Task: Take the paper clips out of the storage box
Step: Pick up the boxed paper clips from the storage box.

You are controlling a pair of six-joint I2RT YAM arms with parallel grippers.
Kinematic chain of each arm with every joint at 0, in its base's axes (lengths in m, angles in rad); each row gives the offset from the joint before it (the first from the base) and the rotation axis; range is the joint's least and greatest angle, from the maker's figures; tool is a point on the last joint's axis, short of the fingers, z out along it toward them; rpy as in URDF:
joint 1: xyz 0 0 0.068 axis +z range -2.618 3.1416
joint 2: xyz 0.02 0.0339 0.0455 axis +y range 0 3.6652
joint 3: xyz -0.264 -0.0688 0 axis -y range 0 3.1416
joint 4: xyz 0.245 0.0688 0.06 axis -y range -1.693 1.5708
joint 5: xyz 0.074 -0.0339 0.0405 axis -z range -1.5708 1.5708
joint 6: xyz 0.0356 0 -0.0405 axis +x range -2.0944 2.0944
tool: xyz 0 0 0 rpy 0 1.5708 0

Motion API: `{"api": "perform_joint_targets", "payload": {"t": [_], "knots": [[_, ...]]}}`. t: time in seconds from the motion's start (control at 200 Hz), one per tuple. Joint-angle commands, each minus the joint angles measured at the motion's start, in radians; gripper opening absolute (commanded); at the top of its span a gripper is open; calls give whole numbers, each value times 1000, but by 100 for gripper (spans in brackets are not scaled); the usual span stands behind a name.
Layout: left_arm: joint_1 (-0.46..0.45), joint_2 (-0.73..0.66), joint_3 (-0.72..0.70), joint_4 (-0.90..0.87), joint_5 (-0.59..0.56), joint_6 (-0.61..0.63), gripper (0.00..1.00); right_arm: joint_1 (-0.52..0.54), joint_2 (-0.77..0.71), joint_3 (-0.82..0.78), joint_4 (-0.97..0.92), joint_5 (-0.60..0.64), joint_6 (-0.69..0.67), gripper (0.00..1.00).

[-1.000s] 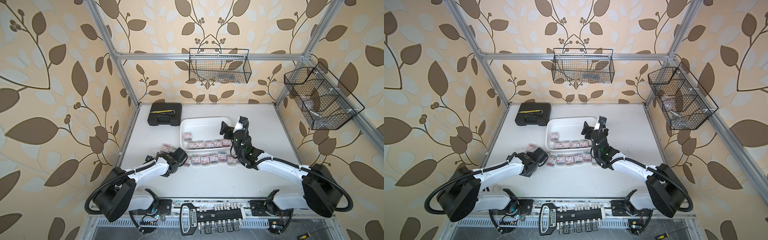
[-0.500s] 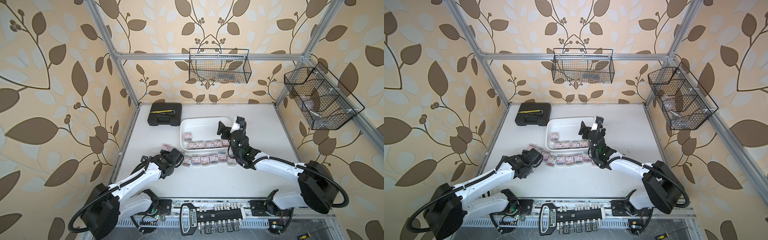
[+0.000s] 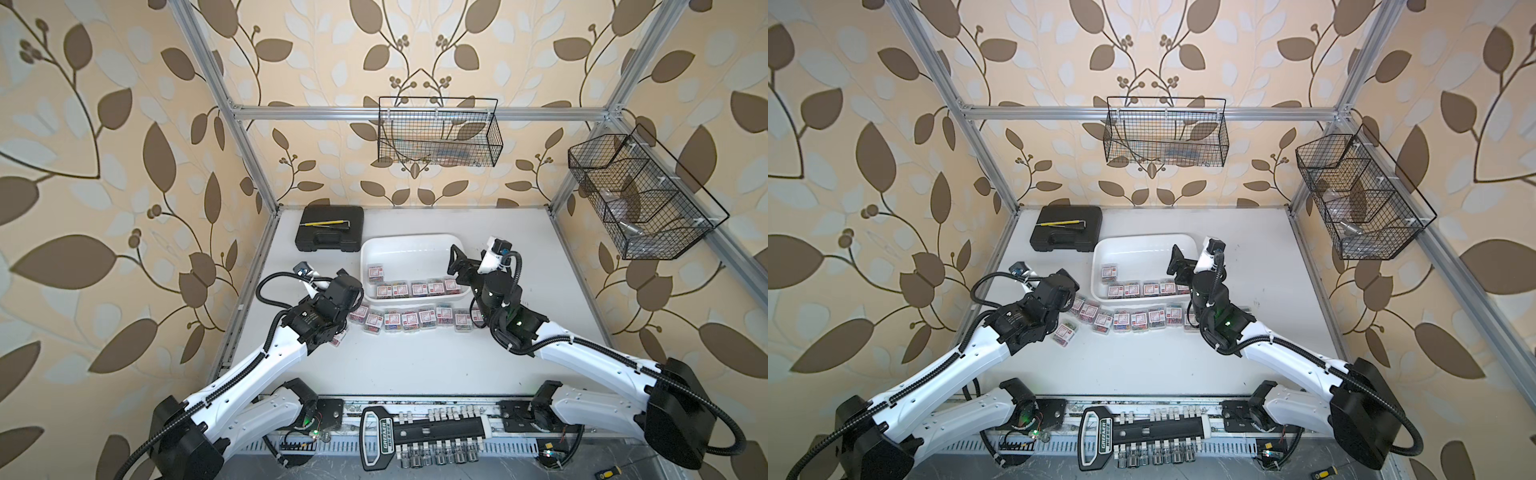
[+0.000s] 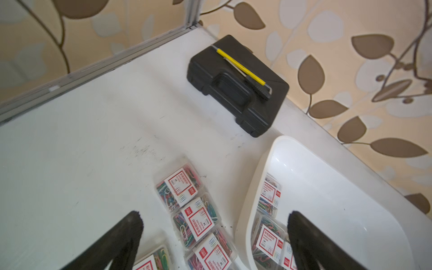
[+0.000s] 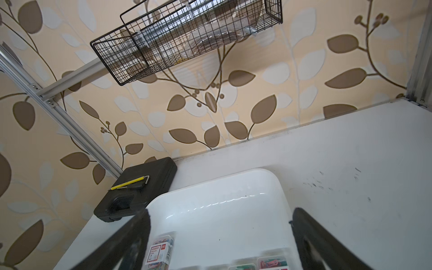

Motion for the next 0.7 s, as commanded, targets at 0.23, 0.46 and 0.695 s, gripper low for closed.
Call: {"api": "perform_joint_targets", "payload": {"t": [0.23, 0.46, 0.695], "knots": [[-8, 430, 318, 67, 247, 422, 86, -276, -271, -201, -171, -20, 59, 92], [-7, 687, 503, -30, 175, 403, 79, -582, -349, -302, -295, -83, 175, 88], [-8, 896, 662, -172, 101, 339, 68, -673, -225, -355, -200, -179, 258, 85]]}}
